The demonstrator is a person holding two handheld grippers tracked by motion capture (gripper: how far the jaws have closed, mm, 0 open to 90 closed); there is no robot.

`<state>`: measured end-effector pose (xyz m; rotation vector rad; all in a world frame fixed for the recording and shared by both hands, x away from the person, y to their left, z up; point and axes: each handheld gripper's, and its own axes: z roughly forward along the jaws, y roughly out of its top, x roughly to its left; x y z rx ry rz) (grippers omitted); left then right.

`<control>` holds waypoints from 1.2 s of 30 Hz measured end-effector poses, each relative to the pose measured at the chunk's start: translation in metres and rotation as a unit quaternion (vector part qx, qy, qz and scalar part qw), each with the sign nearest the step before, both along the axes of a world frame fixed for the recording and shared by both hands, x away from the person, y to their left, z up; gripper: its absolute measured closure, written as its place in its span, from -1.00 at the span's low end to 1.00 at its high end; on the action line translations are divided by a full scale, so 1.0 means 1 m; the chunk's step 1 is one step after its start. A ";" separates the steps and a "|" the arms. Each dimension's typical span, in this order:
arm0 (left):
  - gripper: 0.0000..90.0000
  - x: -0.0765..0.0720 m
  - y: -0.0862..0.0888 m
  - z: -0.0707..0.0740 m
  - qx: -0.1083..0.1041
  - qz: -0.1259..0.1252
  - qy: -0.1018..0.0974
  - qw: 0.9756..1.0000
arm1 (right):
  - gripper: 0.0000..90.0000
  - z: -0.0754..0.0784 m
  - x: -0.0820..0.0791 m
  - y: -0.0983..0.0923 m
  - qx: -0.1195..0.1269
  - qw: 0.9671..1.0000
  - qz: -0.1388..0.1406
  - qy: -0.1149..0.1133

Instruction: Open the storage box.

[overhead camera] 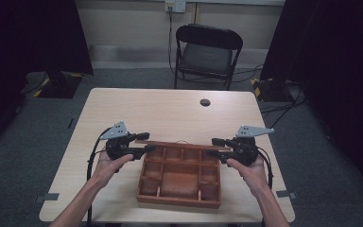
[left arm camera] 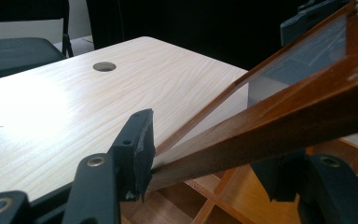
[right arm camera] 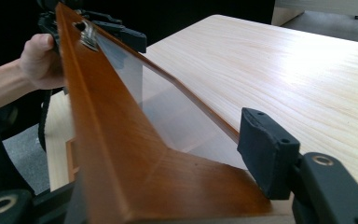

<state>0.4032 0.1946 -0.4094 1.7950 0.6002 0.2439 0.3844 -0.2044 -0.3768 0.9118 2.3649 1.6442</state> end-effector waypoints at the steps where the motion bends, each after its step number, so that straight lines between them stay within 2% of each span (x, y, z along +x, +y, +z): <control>1: -0.03 0.001 0.000 0.000 0.004 0.002 -0.002 1.000 | 0.01 -0.001 0.001 0.000 -0.001 1.000 -0.002 0.001; 5: -0.02 0.006 -0.001 -0.003 -0.001 0.011 0.007 1.000 | 0.00 -0.003 0.007 -0.001 0.000 1.000 -0.009 0.000; 7: -0.02 0.009 -0.001 -0.004 0.005 0.011 0.008 1.000 | 0.00 -0.004 0.009 -0.001 -0.001 1.000 -0.015 -0.002; 8: -0.02 0.009 -0.002 -0.006 -0.001 0.014 0.012 1.000 | 0.00 -0.005 0.010 -0.002 0.001 1.000 -0.015 -0.002; 12: -0.02 0.013 -0.002 -0.008 0.004 0.014 0.017 1.000 | 0.01 -0.006 0.011 -0.002 0.000 1.000 -0.018 -0.004; 15: -0.01 0.016 -0.002 -0.010 0.010 0.015 0.018 1.000 | 0.01 -0.007 0.013 -0.002 -0.001 1.000 -0.020 -0.004; 26: 0.01 0.024 -0.005 -0.014 0.007 0.025 0.021 0.999 | -0.02 -0.009 0.016 -0.002 0.009 0.999 -0.041 -0.020; 36: 0.03 0.032 -0.007 -0.019 0.011 0.031 0.027 0.999 | -0.13 -0.020 0.027 -0.011 0.008 0.997 -0.075 -0.003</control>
